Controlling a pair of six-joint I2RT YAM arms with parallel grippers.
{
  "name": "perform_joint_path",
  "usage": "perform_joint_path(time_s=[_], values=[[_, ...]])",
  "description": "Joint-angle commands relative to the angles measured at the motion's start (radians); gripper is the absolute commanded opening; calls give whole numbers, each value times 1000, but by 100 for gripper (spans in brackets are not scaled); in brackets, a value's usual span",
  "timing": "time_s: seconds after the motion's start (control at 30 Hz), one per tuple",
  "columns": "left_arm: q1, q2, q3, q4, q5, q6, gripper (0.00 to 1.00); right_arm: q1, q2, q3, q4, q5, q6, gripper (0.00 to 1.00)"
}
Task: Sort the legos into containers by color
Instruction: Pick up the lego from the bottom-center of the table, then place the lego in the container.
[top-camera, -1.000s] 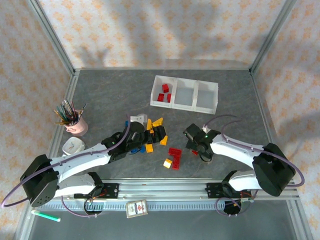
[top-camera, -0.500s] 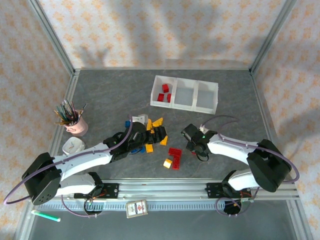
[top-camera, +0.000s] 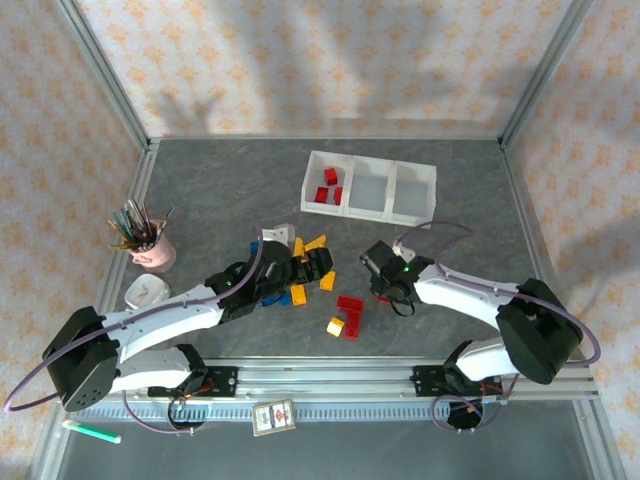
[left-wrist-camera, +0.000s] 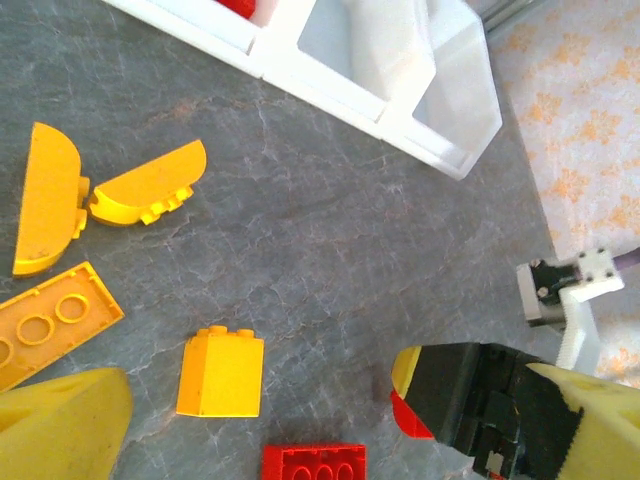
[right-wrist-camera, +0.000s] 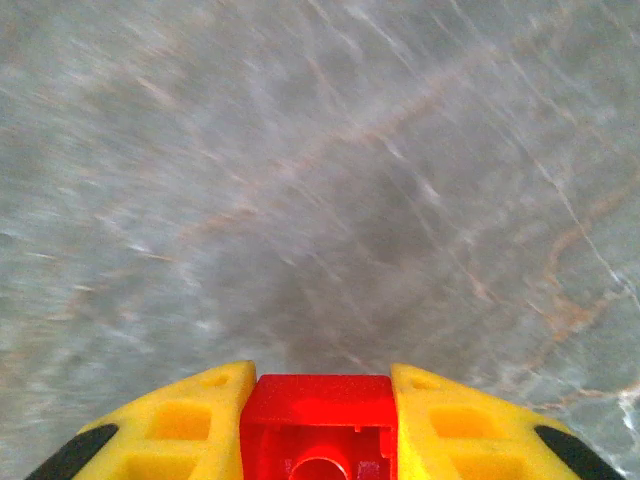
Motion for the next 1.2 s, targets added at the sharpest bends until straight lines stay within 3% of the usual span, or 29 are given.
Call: perform_joint_path(time_s=[0.0, 0.33, 0.6, 0.83, 1.0, 1.07, 1.17], values=[[15, -52, 33, -34, -51, 18, 99, 6, 5, 109, -18, 71, -97, 32], [120, -97, 62, -89, -37, 60, 99, -7, 258, 462, 66, 96, -291, 33], [194, -94, 99, -116, -27, 116, 99, -82, 518, 789, 90, 40, -375, 33], [257, -65, 107, -75, 3, 128, 99, -126, 759, 1084, 80, 74, -464, 34], [281, -44, 121, -69, 21, 135, 99, -150, 916, 1314, 18, 67, -492, 47], [287, -38, 124, -72, 23, 139, 99, -150, 947, 1374, 3, 69, -501, 55], [294, -34, 131, -80, 23, 146, 99, -152, 945, 1409, -7, 54, -507, 60]])
